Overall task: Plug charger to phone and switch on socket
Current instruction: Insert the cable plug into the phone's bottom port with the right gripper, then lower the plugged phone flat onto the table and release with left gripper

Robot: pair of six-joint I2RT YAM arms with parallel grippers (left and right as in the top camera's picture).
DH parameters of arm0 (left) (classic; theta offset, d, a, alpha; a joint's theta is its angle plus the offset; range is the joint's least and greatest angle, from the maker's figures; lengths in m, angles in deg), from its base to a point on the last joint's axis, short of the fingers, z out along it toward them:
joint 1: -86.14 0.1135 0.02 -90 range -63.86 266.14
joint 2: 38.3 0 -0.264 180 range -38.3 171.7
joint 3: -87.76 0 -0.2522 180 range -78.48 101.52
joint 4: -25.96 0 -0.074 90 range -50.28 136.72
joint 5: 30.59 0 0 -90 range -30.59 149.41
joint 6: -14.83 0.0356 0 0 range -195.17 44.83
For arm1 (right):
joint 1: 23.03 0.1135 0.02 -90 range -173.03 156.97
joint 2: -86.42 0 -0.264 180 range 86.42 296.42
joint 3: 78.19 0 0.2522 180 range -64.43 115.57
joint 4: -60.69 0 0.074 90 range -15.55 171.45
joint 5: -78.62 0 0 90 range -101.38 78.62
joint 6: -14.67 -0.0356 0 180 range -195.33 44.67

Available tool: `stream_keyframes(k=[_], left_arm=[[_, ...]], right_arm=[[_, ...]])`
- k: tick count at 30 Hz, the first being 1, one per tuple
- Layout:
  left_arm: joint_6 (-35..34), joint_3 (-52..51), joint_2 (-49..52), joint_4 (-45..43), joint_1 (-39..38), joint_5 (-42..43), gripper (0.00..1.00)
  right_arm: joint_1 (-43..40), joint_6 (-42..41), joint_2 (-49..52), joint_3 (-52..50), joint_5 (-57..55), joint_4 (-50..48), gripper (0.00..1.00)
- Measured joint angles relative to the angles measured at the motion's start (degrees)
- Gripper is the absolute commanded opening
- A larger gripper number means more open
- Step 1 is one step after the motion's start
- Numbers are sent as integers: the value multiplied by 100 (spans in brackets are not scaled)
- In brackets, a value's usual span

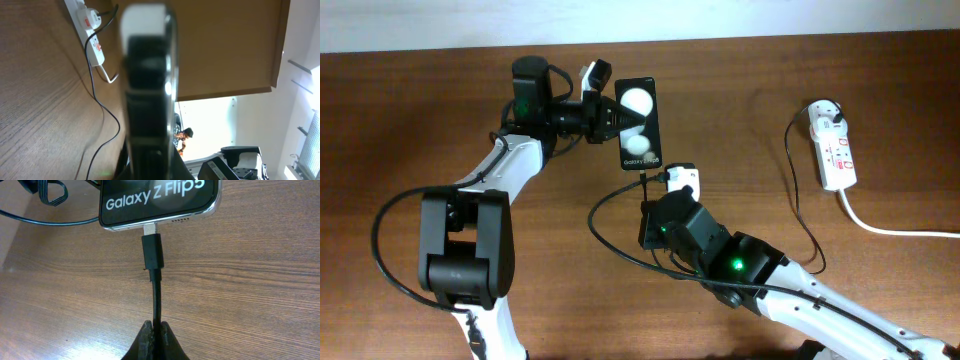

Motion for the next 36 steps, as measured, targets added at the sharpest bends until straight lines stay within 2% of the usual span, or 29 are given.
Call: stream_keyframes(k=[9, 12, 15, 16, 19, 23, 24, 32, 33, 34, 35, 36], left_arm=[[39, 2, 0, -4, 22, -2, 0], [42, 2, 0, 7, 20, 59, 0], [57, 2, 0, 4, -11, 155, 0], [59, 2, 0, 4, -11, 173, 0], [59, 2, 0, 4, -11, 173, 0], [59, 2, 0, 4, -11, 173, 0], [61, 2, 0, 4, -11, 173, 0], [57, 26, 0, 111, 7, 59, 0], [57, 46, 0, 264, 26, 22, 0], [83, 57, 0, 367, 50, 15, 0], [114, 59, 0, 389, 55, 20, 0], [203, 57, 0, 411, 35, 50, 0]], right_arm=[[33, 310, 4, -7, -15, -280, 6], [33, 409, 4, -7, -96, -389, 23], [33, 402, 4, -7, -136, -413, 29], [33, 431, 4, -7, -136, -415, 29], [33, 448, 66, -7, -260, -461, 17], [33, 452, 138, -7, -415, -605, 10], [33, 466, 138, -7, -437, -643, 4], [-50, 448, 151, -70, -470, -946, 4], [-55, 450, 155, -74, -470, -1040, 9], [-55, 446, 155, -76, -472, -1071, 18], [-59, 452, 155, -76, -472, -1088, 33], [-83, 457, 155, -76, -487, -1154, 42]])
